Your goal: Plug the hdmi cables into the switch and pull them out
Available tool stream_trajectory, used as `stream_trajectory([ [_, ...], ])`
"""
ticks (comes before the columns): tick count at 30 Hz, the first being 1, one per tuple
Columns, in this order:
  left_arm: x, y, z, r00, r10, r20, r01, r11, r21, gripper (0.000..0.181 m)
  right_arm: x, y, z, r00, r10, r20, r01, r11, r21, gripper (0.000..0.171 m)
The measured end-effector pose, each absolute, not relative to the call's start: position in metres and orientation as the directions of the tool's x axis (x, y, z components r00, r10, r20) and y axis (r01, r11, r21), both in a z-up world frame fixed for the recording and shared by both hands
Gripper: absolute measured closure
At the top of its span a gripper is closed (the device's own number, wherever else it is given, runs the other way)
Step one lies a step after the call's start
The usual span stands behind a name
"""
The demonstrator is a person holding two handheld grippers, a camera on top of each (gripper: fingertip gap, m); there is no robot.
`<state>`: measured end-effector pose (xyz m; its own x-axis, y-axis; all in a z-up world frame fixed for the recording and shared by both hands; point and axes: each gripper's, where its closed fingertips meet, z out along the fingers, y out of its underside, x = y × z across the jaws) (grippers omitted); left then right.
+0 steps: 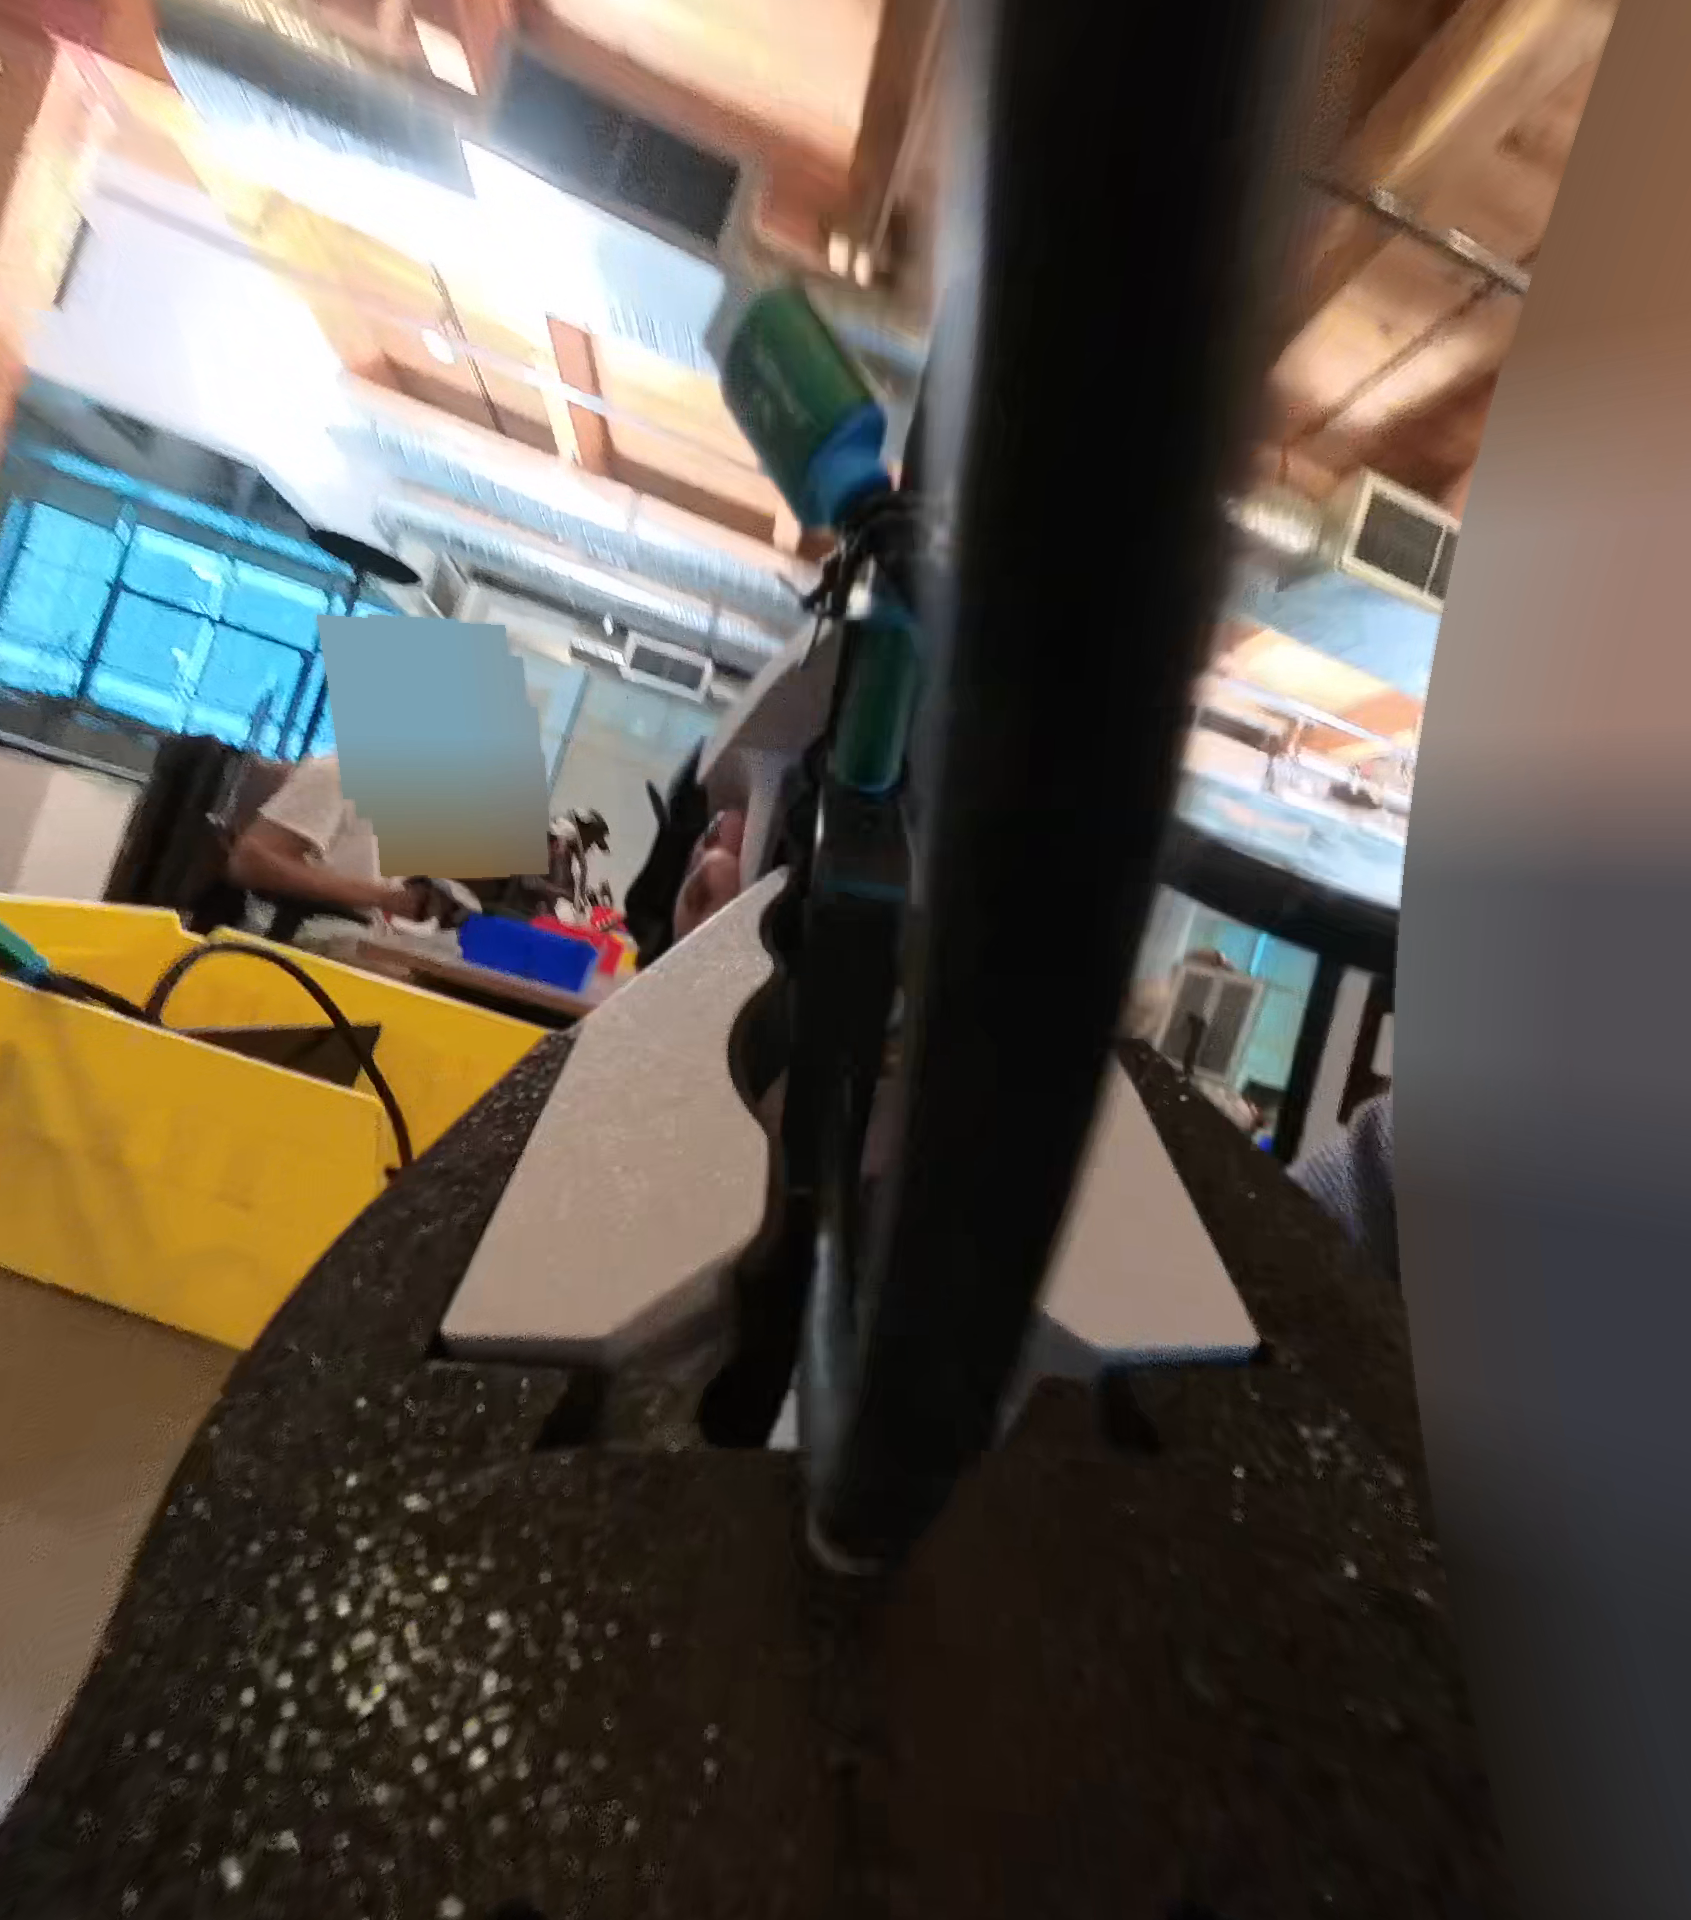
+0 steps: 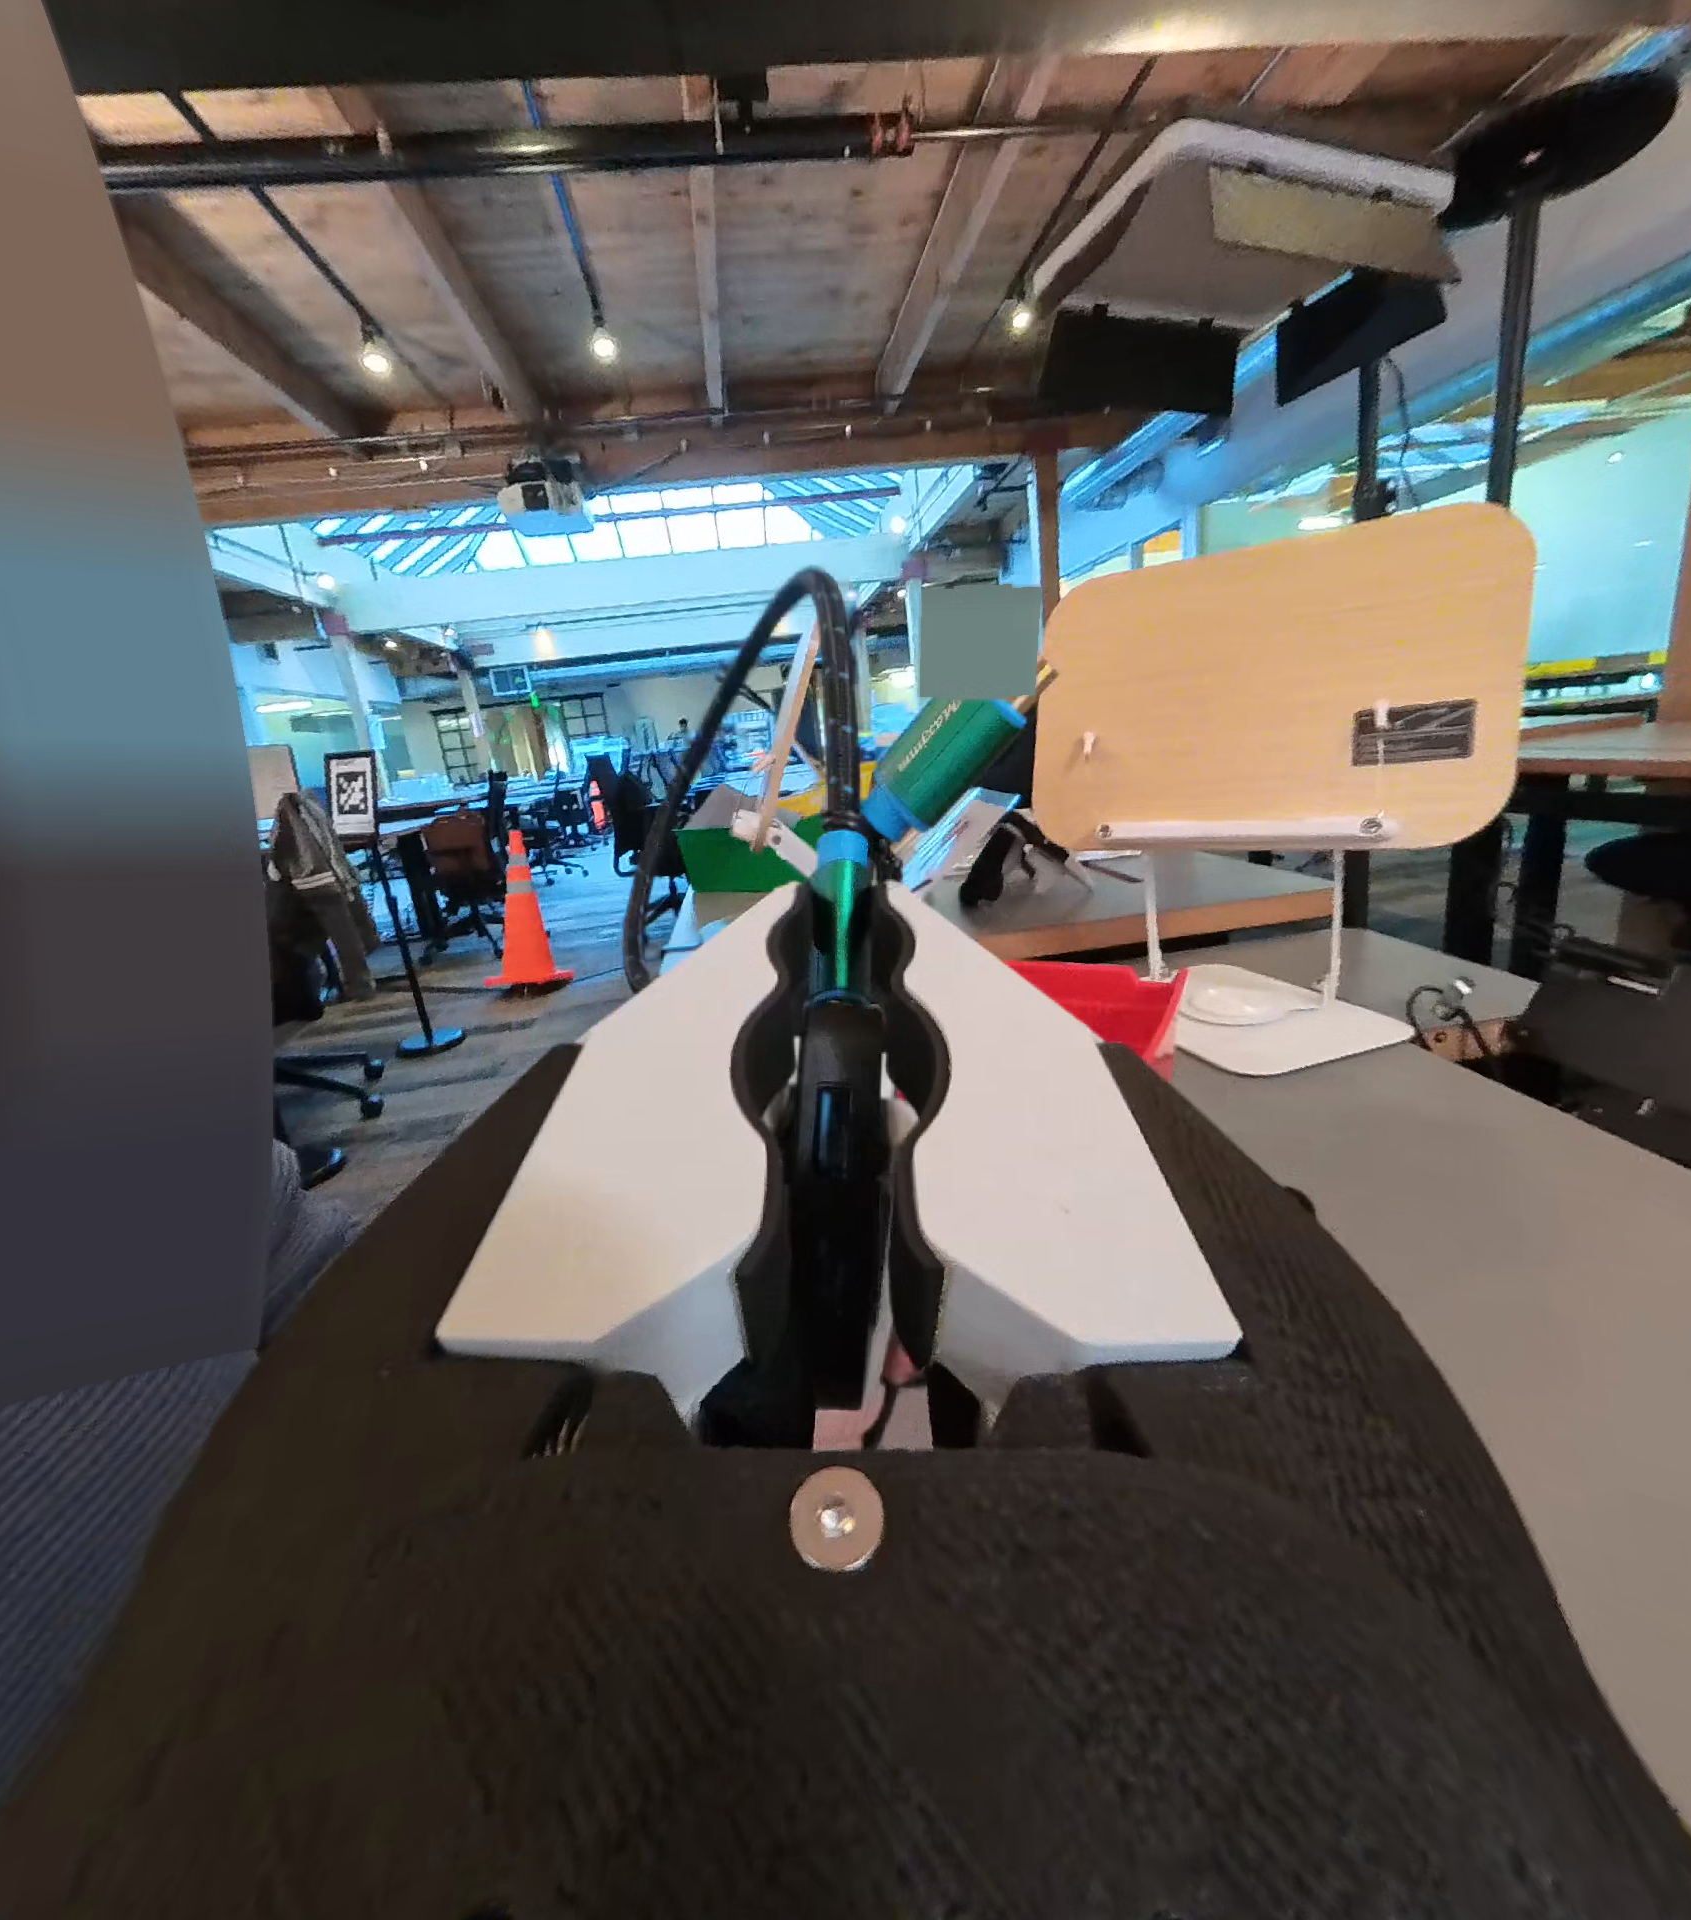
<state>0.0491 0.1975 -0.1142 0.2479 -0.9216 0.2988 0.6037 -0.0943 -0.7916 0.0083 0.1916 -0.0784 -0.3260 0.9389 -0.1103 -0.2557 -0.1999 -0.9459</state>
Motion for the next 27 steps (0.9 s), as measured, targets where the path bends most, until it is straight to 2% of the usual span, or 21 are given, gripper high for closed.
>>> stream_trajectory([
  [2,0.049,0.197,-0.121,0.259,-0.92,0.293,0.552,-0.108,-0.827,0.169,0.007,0.192,-0.083,-0.33,0.938,-0.107,-0.233,-0.19,-0.954,0.162],
  [5,0.043,0.202,-0.139,0.407,-0.885,0.226,0.385,-0.058,-0.921,0.172,0.007,0.196,-0.096,-0.318,0.945,-0.072,-0.14,-0.122,-0.983,0.161],
  [6,0.041,0.203,-0.146,0.452,-0.872,0.187,0.325,-0.034,-0.945,0.169,0.008,0.196,-0.102,-0.323,0.944,-0.07,-0.088,-0.104,-0.991,0.158],
  [7,0.038,0.204,-0.152,0.494,-0.858,0.143,0.266,-0.007,-0.964,0.169,0.009,0.195,-0.108,-0.324,0.944,-0.062,-0.032,-0.076,-0.997,0.145],
  [9,0.036,0.201,-0.162,0.535,-0.842,0.06,0.158,0.03,-0.987,0.169,0.011,0.194,-0.123,-0.303,0.953,-0.016,0.083,0.009,-0.997,0.14],
  [12,0.036,0.198,-0.174,0.537,-0.842,0.039,0.052,-0.013,-0.999,0.168,0.013,0.193,-0.136,-0.275,0.957,0.089,0.176,0.141,-0.974,0.146],
  [14,0.038,0.194,-0.178,0.504,-0.861,0.07,0.021,-0.069,-0.997,0.169,0.012,0.192,-0.137,-0.262,0.955,0.135,0.177,0.185,-0.967,0.15],
  [16,0.038,0.192,-0.179,0.491,-0.868,0.07,-0.005,-0.083,-0.997,0.172,0.011,0.185,-0.139,-0.296,0.949,0.104,0.181,0.163,-0.97,0.153],
  [17,0.038,0.191,-0.178,0.487,-0.872,0.061,-0.018,-0.079,-0.997,0.169,0.01,0.183,-0.139,-0.309,0.947,0.084,0.184,0.146,-0.972,0.16],
  [19,0.036,0.19,-0.174,0.502,-0.864,0.04,-0.022,-0.058,-0.998,0.169,0.008,0.181,-0.135,-0.323,0.946,0.036,0.162,0.093,-0.982,0.162],
  [22,0.034,0.178,-0.157,0.454,-0.888,0.074,0.062,-0.052,-0.997,0.172,0.005,0.175,-0.116,-0.37,0.91,-0.188,0.075,-0.173,-0.982,0.163],
  [24,0.031,0.17,-0.154,0.435,-0.896,0.092,0.073,-0.067,-0.995,0.172,0.004,0.17,-0.112,-0.422,0.863,-0.277,0.065,-0.276,-0.959,0.163],
  [27,0.022,0.176,-0.156,0.502,-0.856,0.122,0.078,-0.096,-0.992,0.172,-0.002,0.176,-0.115,-0.36,0.901,-0.241,0.047,-0.24,-0.97,0.163],
])
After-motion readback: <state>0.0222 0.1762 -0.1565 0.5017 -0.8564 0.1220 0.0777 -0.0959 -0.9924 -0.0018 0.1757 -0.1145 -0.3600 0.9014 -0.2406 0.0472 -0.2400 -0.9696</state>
